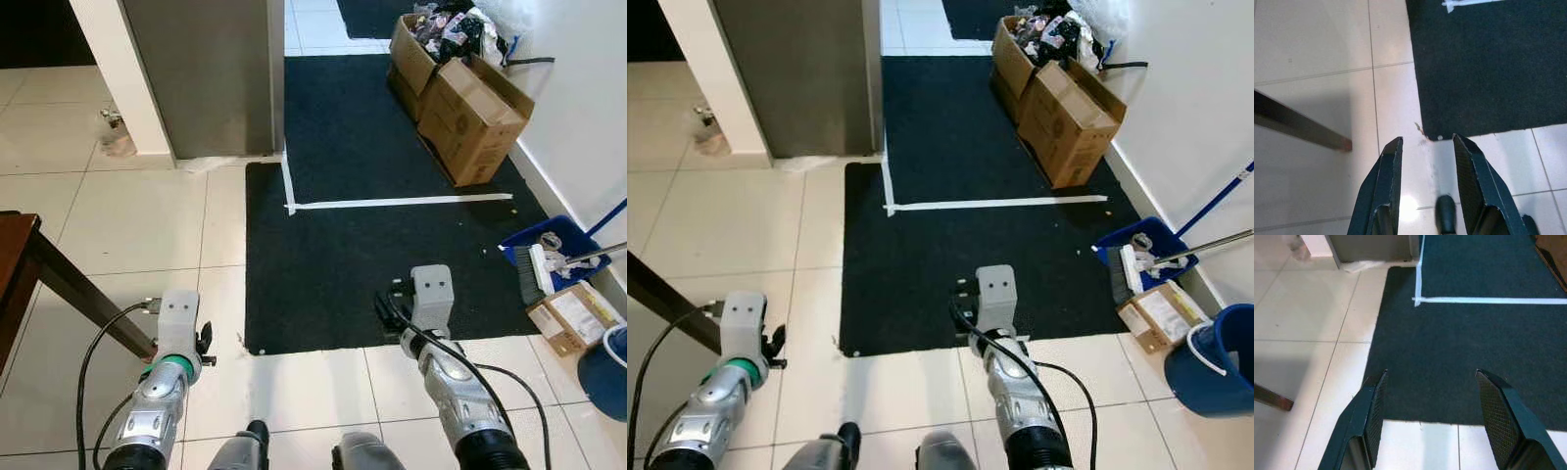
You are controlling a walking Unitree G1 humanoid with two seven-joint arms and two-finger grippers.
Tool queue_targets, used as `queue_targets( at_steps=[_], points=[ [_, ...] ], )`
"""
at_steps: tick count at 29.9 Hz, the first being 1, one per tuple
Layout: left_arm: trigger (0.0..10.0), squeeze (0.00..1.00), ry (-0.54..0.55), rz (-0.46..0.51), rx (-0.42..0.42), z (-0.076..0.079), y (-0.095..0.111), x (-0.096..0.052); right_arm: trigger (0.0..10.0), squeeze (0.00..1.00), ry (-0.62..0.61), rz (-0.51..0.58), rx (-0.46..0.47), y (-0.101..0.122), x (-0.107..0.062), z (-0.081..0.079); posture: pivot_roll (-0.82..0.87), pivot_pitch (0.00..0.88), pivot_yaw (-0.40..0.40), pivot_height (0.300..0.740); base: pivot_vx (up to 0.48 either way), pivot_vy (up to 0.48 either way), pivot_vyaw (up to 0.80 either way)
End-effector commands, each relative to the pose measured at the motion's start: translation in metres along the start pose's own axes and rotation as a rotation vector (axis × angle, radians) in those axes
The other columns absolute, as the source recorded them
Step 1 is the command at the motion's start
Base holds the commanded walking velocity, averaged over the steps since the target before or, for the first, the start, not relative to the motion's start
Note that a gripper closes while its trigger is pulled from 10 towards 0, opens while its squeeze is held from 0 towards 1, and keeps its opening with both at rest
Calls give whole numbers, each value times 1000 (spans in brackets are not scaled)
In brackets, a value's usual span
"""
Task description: Setting the table
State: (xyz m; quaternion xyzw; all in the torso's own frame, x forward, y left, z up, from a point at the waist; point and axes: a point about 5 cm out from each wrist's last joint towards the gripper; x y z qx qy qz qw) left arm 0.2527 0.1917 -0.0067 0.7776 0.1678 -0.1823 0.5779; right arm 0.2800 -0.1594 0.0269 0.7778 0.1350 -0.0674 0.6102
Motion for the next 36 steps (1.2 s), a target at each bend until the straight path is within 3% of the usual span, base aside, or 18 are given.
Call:
queue_targets(
  at_steps=[1,12,17,36],
  points=[
    [10000,0,-15,-11,28,2,-5,-1,10000,0,-13,-10,16,-6,-1,3,-178,24,44,740,0,0,0],
    [10000,0,-17,-12,21,4,-5,-1,10000,0,-4,-32,0,-14,-6,1,-183,26,49,740,0,0,0],
    [10000,0,-24,-13,40,7,-7,-1,10000,0,17,-118,-45,-31,-10,0,-187,11,57,740,0,0,0],
    [10000,0,-35,-8,63,8,-8,1,10000,0,-5,-90,-23,-30,-11,4,-189,0,61,740,0,0,0]
  ],
)
Point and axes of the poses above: a point about 5 cm out from each wrist's last joint towards the gripper, its own x axis pointing out of the wrist towards the gripper, its own y axis along the axis of the wrist's last joint, z = x × y, and after that the axes turned 12 degrees about x, right-handed
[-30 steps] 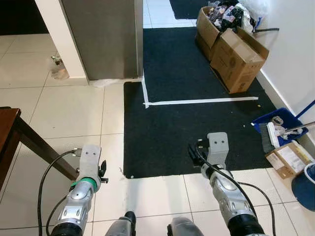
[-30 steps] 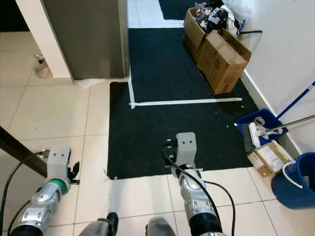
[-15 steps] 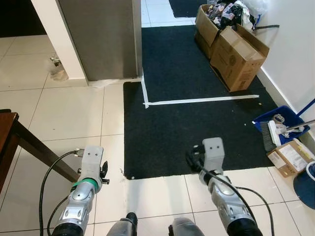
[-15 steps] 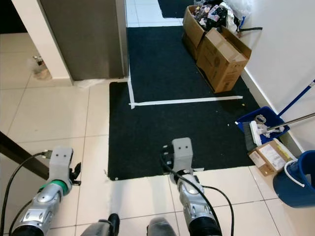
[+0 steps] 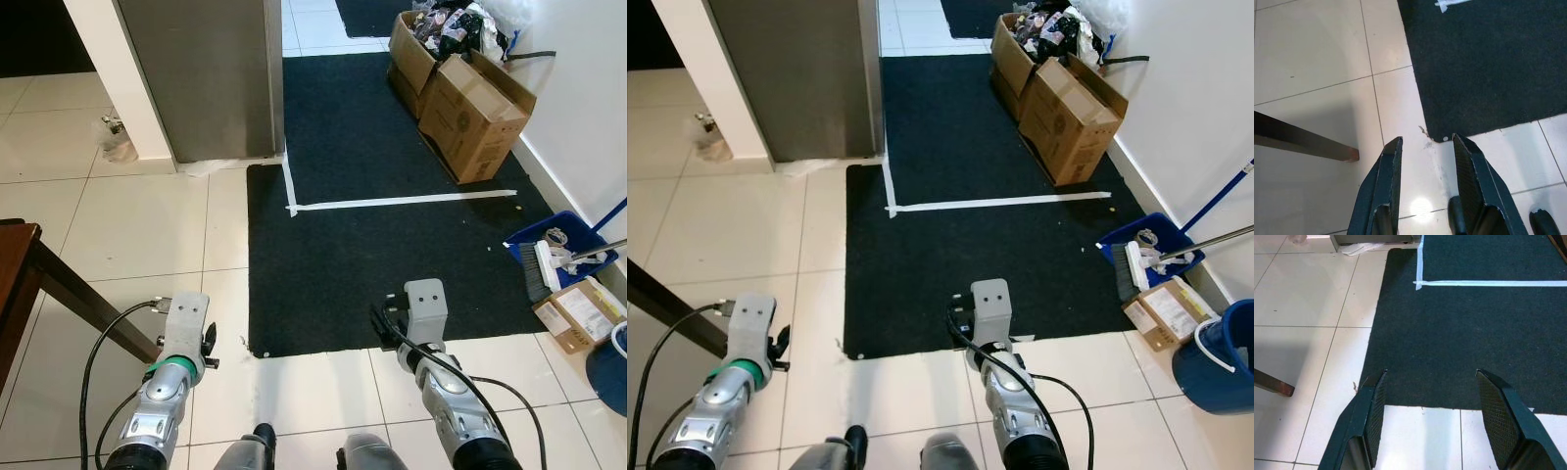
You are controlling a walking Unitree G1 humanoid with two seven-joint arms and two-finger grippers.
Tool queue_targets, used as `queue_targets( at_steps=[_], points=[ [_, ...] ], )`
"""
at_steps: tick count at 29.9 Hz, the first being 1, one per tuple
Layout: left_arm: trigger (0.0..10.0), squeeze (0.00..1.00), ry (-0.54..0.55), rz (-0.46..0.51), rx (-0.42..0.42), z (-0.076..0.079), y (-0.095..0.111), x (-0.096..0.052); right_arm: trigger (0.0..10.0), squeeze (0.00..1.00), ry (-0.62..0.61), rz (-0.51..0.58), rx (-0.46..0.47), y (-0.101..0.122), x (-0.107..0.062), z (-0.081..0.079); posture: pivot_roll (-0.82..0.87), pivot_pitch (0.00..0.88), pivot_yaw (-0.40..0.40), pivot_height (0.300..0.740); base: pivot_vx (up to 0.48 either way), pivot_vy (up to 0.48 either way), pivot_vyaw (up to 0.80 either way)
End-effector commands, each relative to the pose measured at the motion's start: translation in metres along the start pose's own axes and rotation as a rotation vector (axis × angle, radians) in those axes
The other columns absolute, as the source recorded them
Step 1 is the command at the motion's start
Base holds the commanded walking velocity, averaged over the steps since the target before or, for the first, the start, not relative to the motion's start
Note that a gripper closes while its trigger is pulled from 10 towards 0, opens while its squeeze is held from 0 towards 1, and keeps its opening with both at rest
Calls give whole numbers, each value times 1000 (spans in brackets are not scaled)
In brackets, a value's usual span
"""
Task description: Setting the table
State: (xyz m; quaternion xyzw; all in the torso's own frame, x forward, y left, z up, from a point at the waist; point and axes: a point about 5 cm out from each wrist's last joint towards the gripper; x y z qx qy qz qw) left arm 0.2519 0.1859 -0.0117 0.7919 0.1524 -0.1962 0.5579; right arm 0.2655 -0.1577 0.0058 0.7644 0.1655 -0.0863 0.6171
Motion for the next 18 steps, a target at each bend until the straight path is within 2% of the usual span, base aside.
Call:
queue_targets(
  at_steps=[1,18],
  points=[
    [10000,0,-10,-12,7,2,-5,-1,10000,0,-9,-17,4,-7,-2,1,-187,0,61,740,0,0,0],
    [10000,0,-10,-17,10,4,-8,-3,10000,0,-3,-20,-2,-9,-5,1,-186,12,58,740,0,0,0]
  ],
)
Point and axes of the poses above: a point about 5 cm out from each wrist's last joint towards the gripper, its own x axis pointing out of the wrist towards the gripper, its own y axis along the axis of the wrist's last joint, z = x × y, and after that the axes turned 12 degrees about x, right-handed
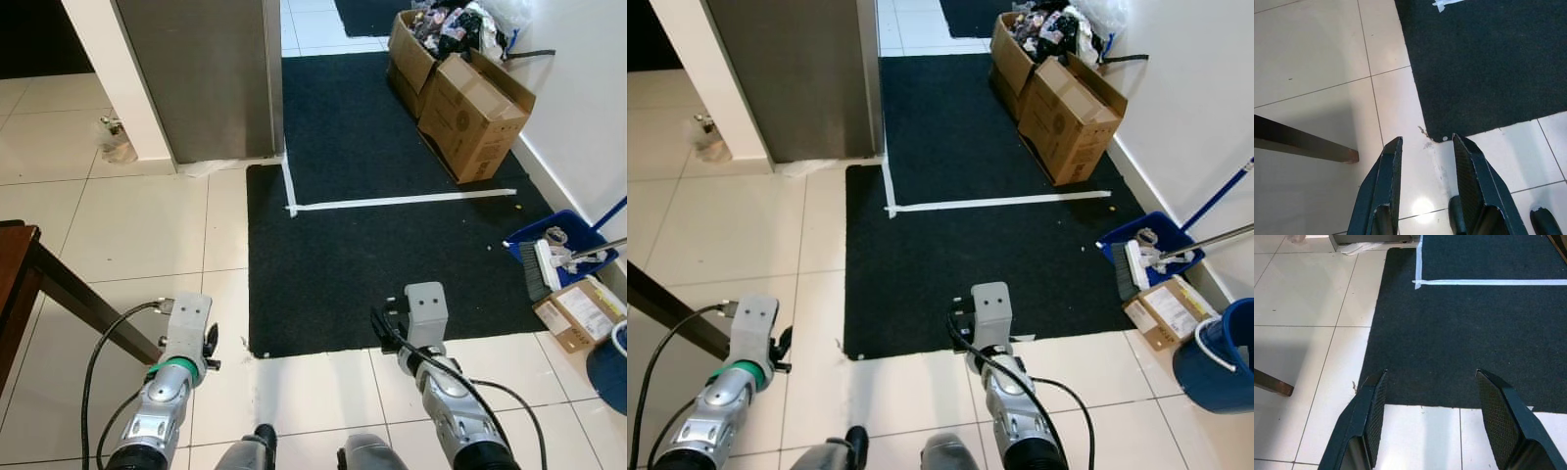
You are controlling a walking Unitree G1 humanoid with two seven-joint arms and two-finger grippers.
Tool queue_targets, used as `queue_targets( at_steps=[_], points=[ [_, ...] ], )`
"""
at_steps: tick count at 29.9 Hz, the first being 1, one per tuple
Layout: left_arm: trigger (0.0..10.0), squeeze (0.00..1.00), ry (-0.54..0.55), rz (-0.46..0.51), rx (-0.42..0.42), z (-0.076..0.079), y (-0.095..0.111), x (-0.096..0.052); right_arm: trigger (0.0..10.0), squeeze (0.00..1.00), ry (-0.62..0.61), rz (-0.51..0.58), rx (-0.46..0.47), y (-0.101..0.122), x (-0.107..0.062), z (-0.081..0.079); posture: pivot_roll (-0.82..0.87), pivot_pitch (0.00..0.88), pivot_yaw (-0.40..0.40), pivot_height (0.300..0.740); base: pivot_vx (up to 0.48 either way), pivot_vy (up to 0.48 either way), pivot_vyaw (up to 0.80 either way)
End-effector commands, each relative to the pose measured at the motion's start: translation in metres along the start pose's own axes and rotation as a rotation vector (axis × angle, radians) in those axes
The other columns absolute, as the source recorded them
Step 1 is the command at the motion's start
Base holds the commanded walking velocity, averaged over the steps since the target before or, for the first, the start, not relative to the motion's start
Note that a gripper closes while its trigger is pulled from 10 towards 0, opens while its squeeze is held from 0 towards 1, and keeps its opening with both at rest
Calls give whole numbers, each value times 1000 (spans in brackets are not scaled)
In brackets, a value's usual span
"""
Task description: Setting the table
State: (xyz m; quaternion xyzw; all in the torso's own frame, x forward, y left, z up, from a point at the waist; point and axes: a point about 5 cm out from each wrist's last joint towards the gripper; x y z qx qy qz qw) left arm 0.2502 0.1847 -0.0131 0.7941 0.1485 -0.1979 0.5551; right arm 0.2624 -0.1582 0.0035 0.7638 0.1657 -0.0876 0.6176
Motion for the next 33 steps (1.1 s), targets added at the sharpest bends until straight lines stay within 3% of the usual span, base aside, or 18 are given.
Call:
queue_targets(
  at_steps=[1,21,25,33],
  points=[
    [10000,0,-6,-21,-1,2,-7,-2,10000,0,-1,-19,0,-6,-3,0,-186,12,58,740,0,0,0],
    [10000,0,-11,-21,-1,1,-6,-1,10000,0,-2,-23,2,-7,-2,-1,-186,7,57,740,0,0,0],
    [10000,0,-2,-12,-51,8,-3,-1,10000,0,4,-39,-27,-6,-2,6,-200,14,-5,740,0,0,0],
    [10000,0,25,1,-118,15,1,-1,10000,0,7,-50,-69,-1,-4,16,-205,18,-39,740,0,0,0]
  ],
)
Point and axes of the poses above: a point about 5 cm out from each wrist's last joint towards the gripper, its own x axis pointing out of the wrist towards the gripper, its own y axis along the axis of the wrist's last joint, z = x × y, and after that the axes turned 12 degrees about x, right-handed
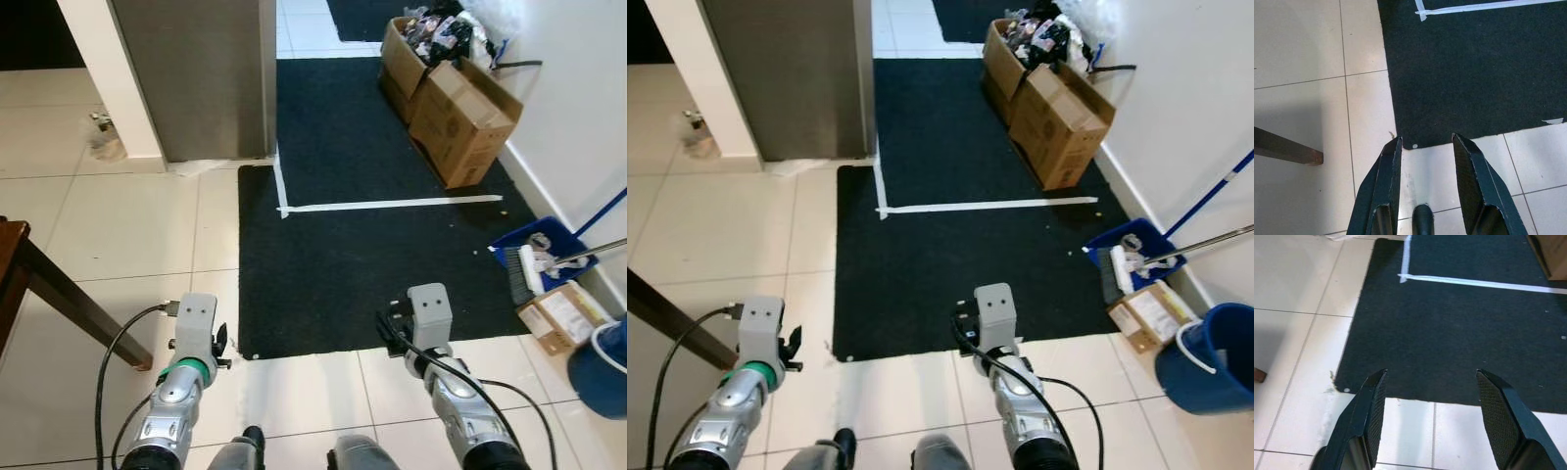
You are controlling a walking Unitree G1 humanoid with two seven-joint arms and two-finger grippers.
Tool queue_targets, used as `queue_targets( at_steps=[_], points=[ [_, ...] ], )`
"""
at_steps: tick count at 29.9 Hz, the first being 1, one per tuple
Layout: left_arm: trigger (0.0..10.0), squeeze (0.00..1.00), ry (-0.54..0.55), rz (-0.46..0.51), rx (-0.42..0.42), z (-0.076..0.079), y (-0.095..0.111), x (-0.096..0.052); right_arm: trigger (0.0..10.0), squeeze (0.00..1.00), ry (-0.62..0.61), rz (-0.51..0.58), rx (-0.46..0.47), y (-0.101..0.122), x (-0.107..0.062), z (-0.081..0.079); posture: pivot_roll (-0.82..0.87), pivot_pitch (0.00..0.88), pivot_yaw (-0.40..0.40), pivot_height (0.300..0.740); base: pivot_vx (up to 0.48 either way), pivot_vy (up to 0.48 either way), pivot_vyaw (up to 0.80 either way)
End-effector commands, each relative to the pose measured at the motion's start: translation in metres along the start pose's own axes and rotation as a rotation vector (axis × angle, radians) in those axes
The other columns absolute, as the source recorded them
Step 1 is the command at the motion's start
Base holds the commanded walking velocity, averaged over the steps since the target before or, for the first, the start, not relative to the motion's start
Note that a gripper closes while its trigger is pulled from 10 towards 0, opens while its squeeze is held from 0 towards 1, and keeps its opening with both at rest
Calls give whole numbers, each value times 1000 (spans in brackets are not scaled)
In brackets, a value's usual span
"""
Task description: Setting the table
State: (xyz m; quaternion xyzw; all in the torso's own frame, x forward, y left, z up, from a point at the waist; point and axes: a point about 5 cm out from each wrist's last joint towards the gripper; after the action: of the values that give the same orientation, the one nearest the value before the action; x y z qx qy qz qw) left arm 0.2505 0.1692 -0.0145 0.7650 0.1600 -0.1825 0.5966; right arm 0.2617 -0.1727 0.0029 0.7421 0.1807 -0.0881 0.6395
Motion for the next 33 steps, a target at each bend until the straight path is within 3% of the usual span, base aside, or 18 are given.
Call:
queue_targets(
  at_steps=[1,14,20,33],
  points=[
    [10000,0,11,-4,-6,0,-3,-2,10000,0,2,-22,-11,-2,0,1,-207,17,-33,740,0,0,0],
    [10000,0,-2,34,98,-12,6,2,10000,0,10,26,-1,6,6,-11,-173,28,5,740,0,0,0],
    [10000,0,-3,86,111,-31,27,10,10000,0,27,82,51,20,12,-21,-148,20,15,740,0,0,0],
    [10000,0,-37,105,128,-17,25,5,10000,0,-3,109,36,25,11,-15,-149,42,13,740,0,0,0]
  ],
)
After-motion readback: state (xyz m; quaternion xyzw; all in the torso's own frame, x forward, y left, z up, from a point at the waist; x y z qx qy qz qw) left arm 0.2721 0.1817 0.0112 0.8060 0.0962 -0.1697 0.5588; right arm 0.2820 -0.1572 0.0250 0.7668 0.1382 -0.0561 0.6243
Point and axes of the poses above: a point about 5 cm out from each wrist's last joint towards the gripper, its own x axis pointing out of the wrist towards the gripper, its own y axis along the axis of the wrist's last joint, z = x × y, and after that the axes turned 12 degrees about x, right-handed
